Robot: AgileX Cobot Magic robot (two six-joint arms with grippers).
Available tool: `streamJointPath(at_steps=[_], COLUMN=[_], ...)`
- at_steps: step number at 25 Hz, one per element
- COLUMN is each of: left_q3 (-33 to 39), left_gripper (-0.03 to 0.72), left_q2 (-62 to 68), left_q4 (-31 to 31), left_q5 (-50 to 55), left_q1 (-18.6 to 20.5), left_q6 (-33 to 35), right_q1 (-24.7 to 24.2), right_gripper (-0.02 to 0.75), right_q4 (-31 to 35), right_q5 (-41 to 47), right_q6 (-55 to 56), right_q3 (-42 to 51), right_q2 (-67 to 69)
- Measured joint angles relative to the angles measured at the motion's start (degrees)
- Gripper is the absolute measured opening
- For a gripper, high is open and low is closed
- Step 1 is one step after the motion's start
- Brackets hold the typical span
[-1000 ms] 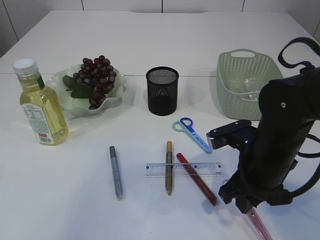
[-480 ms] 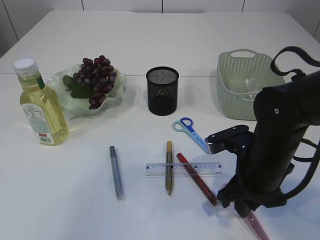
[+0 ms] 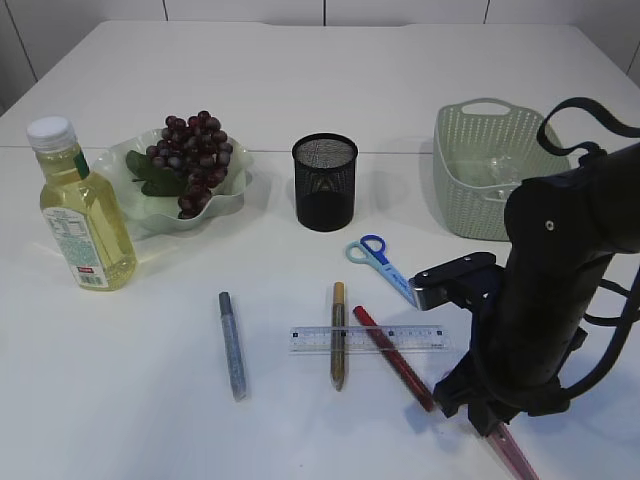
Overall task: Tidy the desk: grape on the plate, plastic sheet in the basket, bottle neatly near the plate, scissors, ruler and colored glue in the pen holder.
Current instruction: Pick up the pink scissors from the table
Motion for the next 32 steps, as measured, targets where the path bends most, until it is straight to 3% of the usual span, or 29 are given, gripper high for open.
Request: streamJointPath(at_steps=[32], left_q3=[0.0], left_gripper=[0.435], left_q2=[0.0], left_q4=[0.0], left_q5=[0.0], left_q1=[0.0], left_q6=[0.0], right_q1=[0.0], right_gripper=[0.207], right_q4=[0.0], right_q5=[0.0], right_q6=[0.5], right_q3=[0.0], right_q2=[0.0])
